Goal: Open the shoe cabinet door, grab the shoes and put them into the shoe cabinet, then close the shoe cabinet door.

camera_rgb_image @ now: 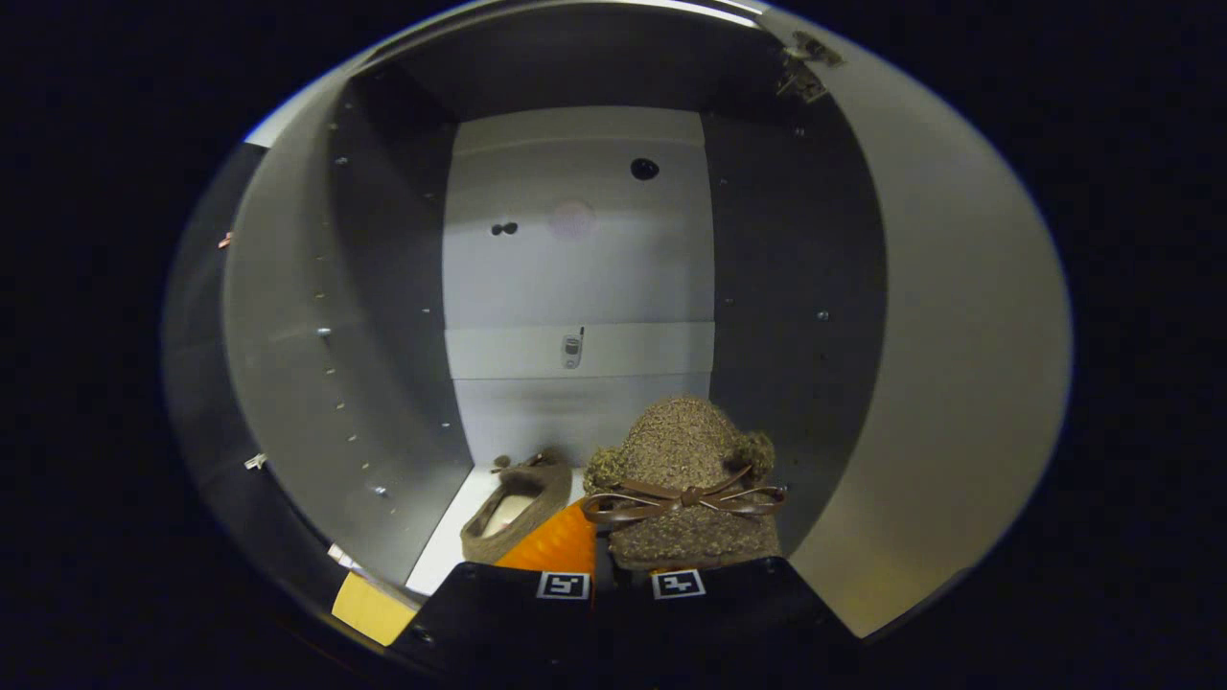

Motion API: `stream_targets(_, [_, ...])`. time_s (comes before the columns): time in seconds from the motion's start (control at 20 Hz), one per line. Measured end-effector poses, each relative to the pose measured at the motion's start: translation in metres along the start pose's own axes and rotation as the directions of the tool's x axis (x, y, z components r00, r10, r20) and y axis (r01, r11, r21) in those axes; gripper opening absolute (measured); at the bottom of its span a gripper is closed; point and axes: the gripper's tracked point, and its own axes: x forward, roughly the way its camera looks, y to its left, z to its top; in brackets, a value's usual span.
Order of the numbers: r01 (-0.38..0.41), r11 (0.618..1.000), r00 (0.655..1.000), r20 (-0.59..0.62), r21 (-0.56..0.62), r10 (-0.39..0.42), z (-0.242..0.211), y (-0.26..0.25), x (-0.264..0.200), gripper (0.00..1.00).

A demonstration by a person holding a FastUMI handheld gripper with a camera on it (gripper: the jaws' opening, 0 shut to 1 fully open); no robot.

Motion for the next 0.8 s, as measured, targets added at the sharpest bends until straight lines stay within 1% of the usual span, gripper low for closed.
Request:
stream_targets(0.15, [0.019,0.999,0.999,-0.027,0.041,-0.018,-0.007,-0.004,0.042,0.09])
stream_targets(0.35, [0.039,0.996,0.999,-0.029,0.08,-0.036,-0.017,-0.008,0.095,0.09])
stream_targets(0.45, [0.05,0.996,0.997,-0.059,0.07,-0.046,-0.029,-0.008,0.119,0.09])
stream_targets(0.6, [0.06,0.997,0.989,-0.141,0.048,-0.053,-0.054,-0.006,0.154,0.09])
stream_targets(0.8, [0.077,0.997,0.972,-0.222,-0.003,-0.075,-0.081,-0.007,0.182,0.09])
